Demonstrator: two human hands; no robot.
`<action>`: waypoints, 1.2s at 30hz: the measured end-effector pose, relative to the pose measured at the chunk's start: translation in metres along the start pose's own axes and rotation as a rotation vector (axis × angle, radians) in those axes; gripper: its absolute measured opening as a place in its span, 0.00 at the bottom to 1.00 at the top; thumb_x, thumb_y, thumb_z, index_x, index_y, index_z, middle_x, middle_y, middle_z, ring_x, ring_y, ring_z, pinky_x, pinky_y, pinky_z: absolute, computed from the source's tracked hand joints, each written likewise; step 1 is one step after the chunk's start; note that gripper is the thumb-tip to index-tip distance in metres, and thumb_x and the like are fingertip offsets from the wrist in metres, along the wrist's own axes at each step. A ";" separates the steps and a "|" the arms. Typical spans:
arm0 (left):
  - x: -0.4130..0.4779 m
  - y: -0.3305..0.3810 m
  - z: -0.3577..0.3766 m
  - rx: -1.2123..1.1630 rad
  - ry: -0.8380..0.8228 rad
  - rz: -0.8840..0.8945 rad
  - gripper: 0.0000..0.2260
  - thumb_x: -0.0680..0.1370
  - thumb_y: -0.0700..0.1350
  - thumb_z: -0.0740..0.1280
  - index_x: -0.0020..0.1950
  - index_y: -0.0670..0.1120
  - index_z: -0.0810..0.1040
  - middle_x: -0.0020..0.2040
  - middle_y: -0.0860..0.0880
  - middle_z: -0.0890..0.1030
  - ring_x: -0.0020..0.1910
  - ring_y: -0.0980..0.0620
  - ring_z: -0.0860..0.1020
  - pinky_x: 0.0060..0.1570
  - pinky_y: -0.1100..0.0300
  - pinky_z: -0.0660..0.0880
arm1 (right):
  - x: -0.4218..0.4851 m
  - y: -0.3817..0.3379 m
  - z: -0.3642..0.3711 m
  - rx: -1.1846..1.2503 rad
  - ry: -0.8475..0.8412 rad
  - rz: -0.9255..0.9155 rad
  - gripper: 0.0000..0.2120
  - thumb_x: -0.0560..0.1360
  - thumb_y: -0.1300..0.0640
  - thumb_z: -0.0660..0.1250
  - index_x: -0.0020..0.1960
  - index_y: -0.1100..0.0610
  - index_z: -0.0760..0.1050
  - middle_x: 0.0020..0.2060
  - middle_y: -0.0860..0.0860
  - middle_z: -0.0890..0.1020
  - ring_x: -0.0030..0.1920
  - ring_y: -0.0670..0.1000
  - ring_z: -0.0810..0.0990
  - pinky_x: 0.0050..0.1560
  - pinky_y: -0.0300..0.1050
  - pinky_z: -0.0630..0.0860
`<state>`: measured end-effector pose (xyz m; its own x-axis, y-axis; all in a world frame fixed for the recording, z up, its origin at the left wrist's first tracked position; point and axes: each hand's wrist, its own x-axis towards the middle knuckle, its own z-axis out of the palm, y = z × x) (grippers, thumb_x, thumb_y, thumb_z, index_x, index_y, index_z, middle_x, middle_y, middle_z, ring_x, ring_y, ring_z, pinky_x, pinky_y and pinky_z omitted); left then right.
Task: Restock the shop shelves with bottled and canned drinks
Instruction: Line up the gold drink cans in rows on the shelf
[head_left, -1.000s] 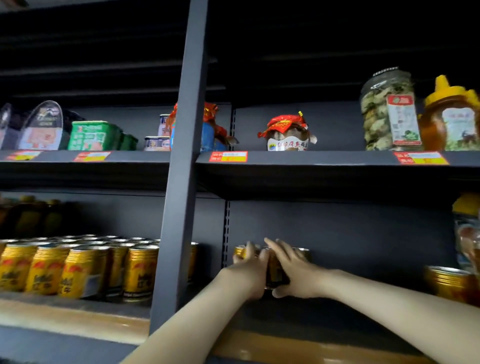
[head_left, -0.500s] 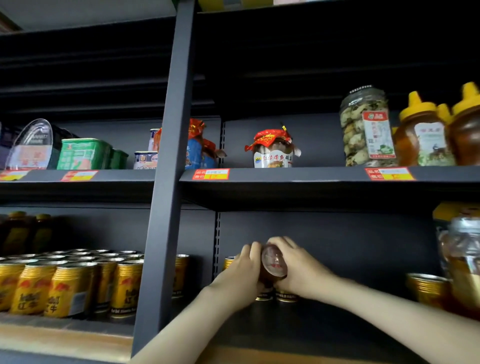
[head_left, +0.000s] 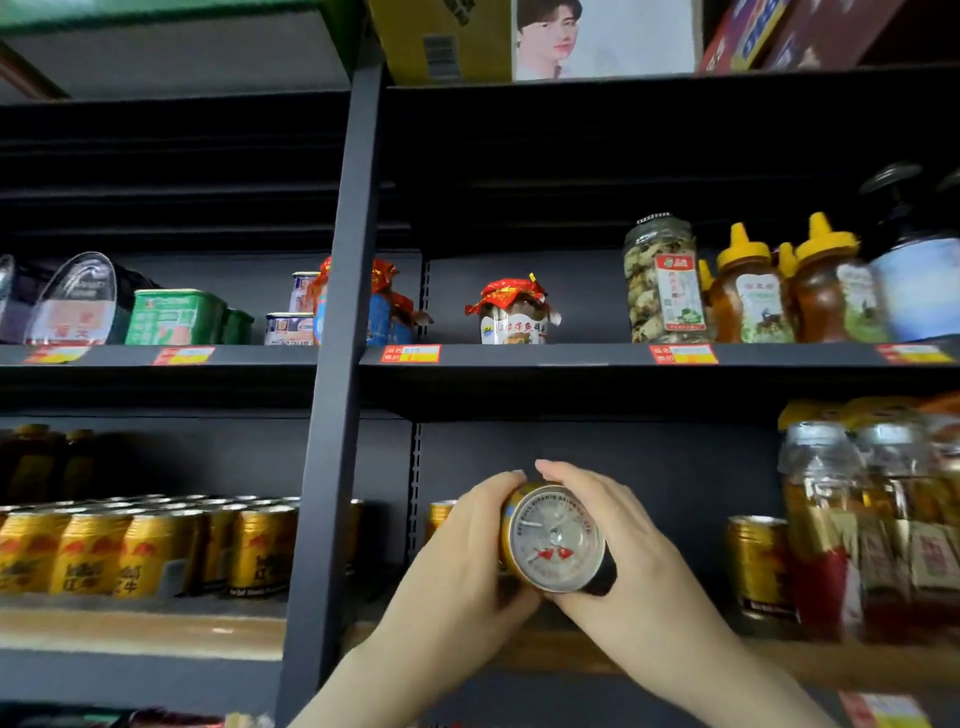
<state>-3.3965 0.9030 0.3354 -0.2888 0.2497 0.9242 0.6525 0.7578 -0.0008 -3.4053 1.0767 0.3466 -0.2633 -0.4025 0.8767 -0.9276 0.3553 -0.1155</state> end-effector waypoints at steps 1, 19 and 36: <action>-0.007 0.004 -0.006 0.001 0.004 0.016 0.33 0.71 0.52 0.73 0.72 0.55 0.61 0.67 0.61 0.69 0.67 0.63 0.68 0.64 0.68 0.67 | -0.006 -0.007 0.003 0.009 0.000 0.005 0.39 0.68 0.61 0.77 0.61 0.28 0.60 0.59 0.19 0.59 0.65 0.25 0.59 0.56 0.17 0.58; -0.201 -0.064 -0.156 0.068 -0.241 -0.063 0.32 0.72 0.50 0.71 0.70 0.39 0.63 0.65 0.42 0.74 0.64 0.47 0.72 0.62 0.56 0.70 | -0.071 -0.158 0.187 0.213 -0.171 0.204 0.42 0.68 0.65 0.76 0.62 0.29 0.60 0.61 0.28 0.67 0.64 0.32 0.67 0.61 0.27 0.67; -0.435 -0.062 -0.177 -0.338 -0.605 -1.147 0.29 0.67 0.55 0.78 0.64 0.51 0.72 0.52 0.55 0.82 0.48 0.59 0.80 0.48 0.66 0.75 | -0.238 -0.197 0.334 0.632 -0.591 0.770 0.41 0.72 0.54 0.73 0.71 0.31 0.51 0.69 0.29 0.60 0.66 0.24 0.59 0.67 0.30 0.65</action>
<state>-3.1877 0.6408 0.0006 -0.9911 -0.1303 0.0264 -0.0507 0.5544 0.8307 -3.2482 0.8207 0.0045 -0.7441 -0.6538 0.1370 -0.3912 0.2602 -0.8828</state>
